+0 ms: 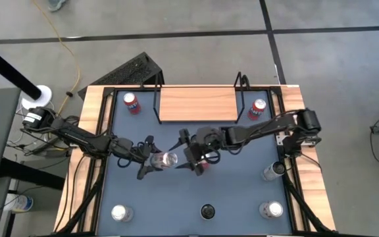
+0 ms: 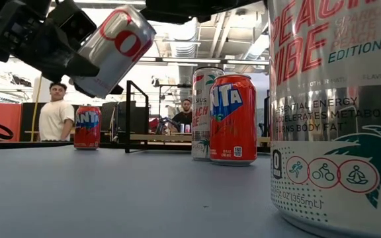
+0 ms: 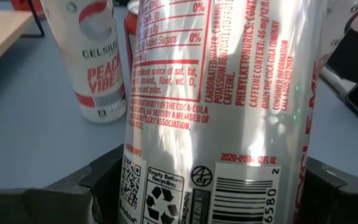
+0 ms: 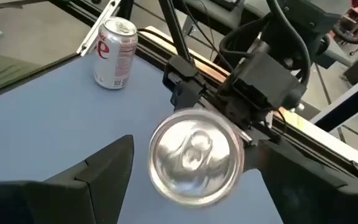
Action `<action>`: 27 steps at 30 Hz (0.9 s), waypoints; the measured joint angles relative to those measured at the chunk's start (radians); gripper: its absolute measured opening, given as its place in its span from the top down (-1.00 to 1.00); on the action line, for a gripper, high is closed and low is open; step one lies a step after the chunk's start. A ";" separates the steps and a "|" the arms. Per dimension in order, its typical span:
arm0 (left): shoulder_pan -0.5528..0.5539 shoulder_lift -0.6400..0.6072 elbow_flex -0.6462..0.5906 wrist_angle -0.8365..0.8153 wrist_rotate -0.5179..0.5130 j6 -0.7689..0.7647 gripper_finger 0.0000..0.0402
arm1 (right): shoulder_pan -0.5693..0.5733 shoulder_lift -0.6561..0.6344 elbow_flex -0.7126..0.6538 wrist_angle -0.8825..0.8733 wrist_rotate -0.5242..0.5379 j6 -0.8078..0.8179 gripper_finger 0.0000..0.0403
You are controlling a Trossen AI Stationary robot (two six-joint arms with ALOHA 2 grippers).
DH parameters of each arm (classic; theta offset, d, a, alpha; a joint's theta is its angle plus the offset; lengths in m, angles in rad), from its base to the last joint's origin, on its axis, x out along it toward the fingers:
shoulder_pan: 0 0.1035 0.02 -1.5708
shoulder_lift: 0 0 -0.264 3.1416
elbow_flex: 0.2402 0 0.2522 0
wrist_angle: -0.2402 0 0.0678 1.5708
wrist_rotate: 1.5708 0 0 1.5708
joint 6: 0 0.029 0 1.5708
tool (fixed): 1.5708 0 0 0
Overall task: Place canned beverage on shelf
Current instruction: Put the top left silver soda can on the shelf
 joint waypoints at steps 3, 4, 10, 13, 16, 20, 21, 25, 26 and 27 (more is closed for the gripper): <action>0.000 0.000 0.000 0.003 0.000 0.000 -0.45 | -0.001 0.035 0.033 -0.033 0.000 -0.001 -0.70; 0.000 0.000 0.000 0.003 0.000 0.001 -0.45 | -0.001 0.048 0.044 -0.042 0.001 -0.002 -0.70; 0.000 0.000 0.000 -0.004 -0.001 0.006 -0.45 | 0.000 0.107 0.084 -0.052 0.007 -0.027 -0.70; 0.000 0.000 0.000 -0.004 -0.003 0.007 -0.47 | 0.006 0.126 0.097 -0.045 0.052 -0.052 -0.70; 0.000 0.000 0.000 -0.005 -0.022 0.007 -0.50 | 0.006 0.141 0.107 -0.046 0.075 -0.053 -0.70; 0.000 0.000 0.000 -0.004 -0.030 0.007 -0.52 | 0.006 0.141 0.107 -0.044 0.074 -0.053 -0.70; 0.000 0.000 0.000 -0.004 -0.031 0.007 -0.52 | 0.006 0.141 0.107 -0.044 0.075 -0.052 -0.69; 0.000 0.000 0.000 -0.003 -0.029 0.007 -0.51 | 0.006 0.141 0.107 -0.045 0.077 -0.045 -0.62; 0.000 0.000 0.000 -0.003 -0.030 0.006 -0.51 | 0.006 0.141 0.107 -0.047 0.078 -0.045 -0.58; 0.000 0.000 -0.001 -0.004 -0.030 0.004 -0.51 | 0.006 0.141 0.107 -0.052 0.079 -0.045 -0.55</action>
